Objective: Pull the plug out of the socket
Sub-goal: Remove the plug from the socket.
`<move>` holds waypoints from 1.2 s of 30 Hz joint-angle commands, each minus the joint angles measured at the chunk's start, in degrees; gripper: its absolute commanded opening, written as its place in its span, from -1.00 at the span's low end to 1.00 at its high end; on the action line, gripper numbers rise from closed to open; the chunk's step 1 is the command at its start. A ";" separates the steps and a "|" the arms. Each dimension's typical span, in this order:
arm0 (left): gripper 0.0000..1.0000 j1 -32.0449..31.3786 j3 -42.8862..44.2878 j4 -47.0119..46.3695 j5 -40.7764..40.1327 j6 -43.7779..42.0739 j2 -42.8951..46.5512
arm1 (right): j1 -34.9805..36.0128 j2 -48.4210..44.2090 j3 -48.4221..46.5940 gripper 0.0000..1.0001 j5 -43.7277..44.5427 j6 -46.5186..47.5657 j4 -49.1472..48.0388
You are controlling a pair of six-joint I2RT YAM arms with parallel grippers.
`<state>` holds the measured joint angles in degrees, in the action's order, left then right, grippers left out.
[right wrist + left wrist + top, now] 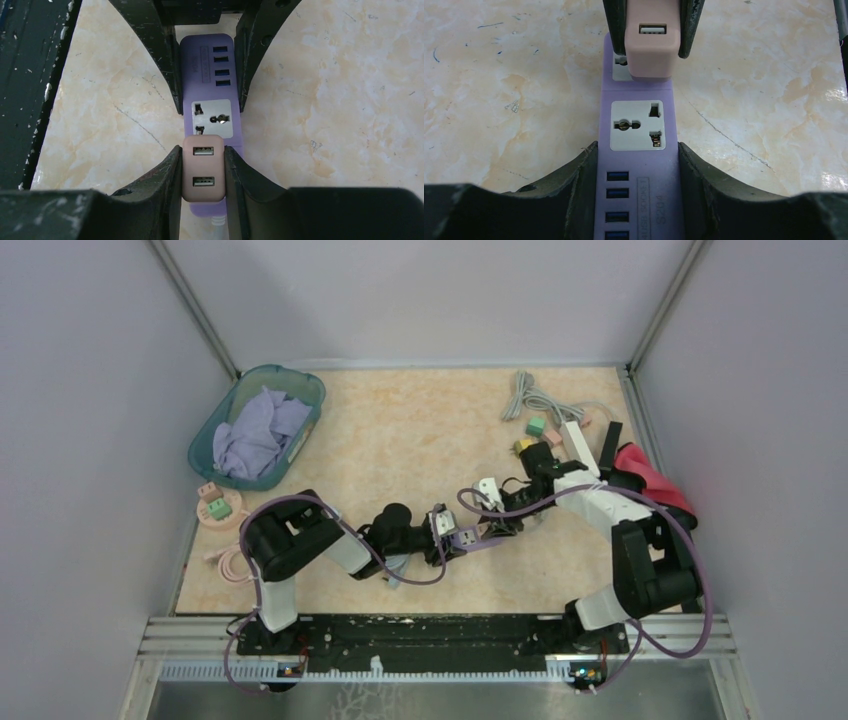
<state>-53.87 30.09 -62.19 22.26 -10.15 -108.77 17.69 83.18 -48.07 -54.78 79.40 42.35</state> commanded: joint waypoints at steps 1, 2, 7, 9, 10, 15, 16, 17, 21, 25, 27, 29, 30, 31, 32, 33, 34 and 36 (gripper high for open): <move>-0.92 -0.55 0.13 4.38 1.05 -0.34 -1.46 | -0.38 -1.93 -2.99 -1.00 -4.45 -4.75 -4.80; -0.92 -0.56 0.01 4.36 0.96 -0.32 -1.41 | -1.32 -1.79 -3.44 -1.00 -4.33 -3.48 -3.29; -0.92 -0.55 -0.29 4.15 0.77 -0.44 -1.36 | -5.32 -2.69 -6.58 -1.00 -8.95 6.98 8.35; -0.92 -0.55 -0.21 4.11 0.84 -0.32 -1.40 | -5.85 -3.49 -7.21 -1.00 -11.38 7.06 9.85; -0.92 -0.56 -0.16 4.14 0.85 -0.28 -1.37 | -5.90 -3.86 -7.27 -1.00 -12.14 6.85 10.01; -0.92 -0.55 -0.28 4.31 0.81 0.13 -0.91 | -7.39 -4.47 -7.74 -1.00 -13.28 -2.43 4.55; -0.92 -0.57 -0.28 4.31 0.85 0.28 -0.85 | -8.02 -4.51 -7.80 -1.00 -13.43 -4.48 3.14; -0.92 -0.55 -0.27 4.29 0.85 0.32 -0.83 | -8.67 -4.59 -7.78 -1.00 -13.76 -6.54 1.77; -0.91 -0.59 -0.20 4.20 0.94 0.68 -0.98 | -11.80 -5.76 -7.01 -1.00 -15.96 -14.47 -4.50; -0.91 -0.54 0.04 4.23 1.12 0.97 -1.17 | -15.22 -7.69 -4.48 -1.00 -17.82 -25.60 -15.28; -0.91 -0.56 0.10 4.24 1.06 1.14 -1.18 | -16.79 -8.42 -3.06 -1.00 -18.32 -30.40 -20.41; -0.91 -0.59 0.06 4.24 1.03 1.25 -1.09 | -17.88 -8.96 -1.83 -1.00 -18.34 -34.08 -24.49; -0.91 -0.54 0.10 4.24 1.07 1.31 -1.04 | -18.51 -9.04 -1.42 -1.00 -18.34 -35.67 -26.66; -0.91 -0.54 0.07 4.24 1.11 1.38 -1.01 | -18.82 -9.16 -1.07 -1.00 -18.15 -36.86 -28.03; -0.91 -0.58 0.11 4.23 1.12 1.38 -0.93 | -19.02 -9.17 -0.84 -1.00 -17.73 -38.09 -29.08; -0.91 -0.55 0.07 4.26 1.13 1.40 -0.83 | -19.16 -9.15 -0.49 -1.00 -17.11 -39.15 -30.11; -0.91 -0.58 0.06 4.22 1.12 1.47 -0.78 | -19.25 -9.21 -0.23 -1.00 -16.44 -40.62 -31.23; -0.91 -0.54 -0.03 4.19 1.03 1.49 -0.62 | -19.46 -9.34 0.41 -1.00 -15.10 -43.42 -34.00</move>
<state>-53.91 30.11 -62.17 22.11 -9.34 -108.77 -1.17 75.77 -48.27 -69.47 44.23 17.93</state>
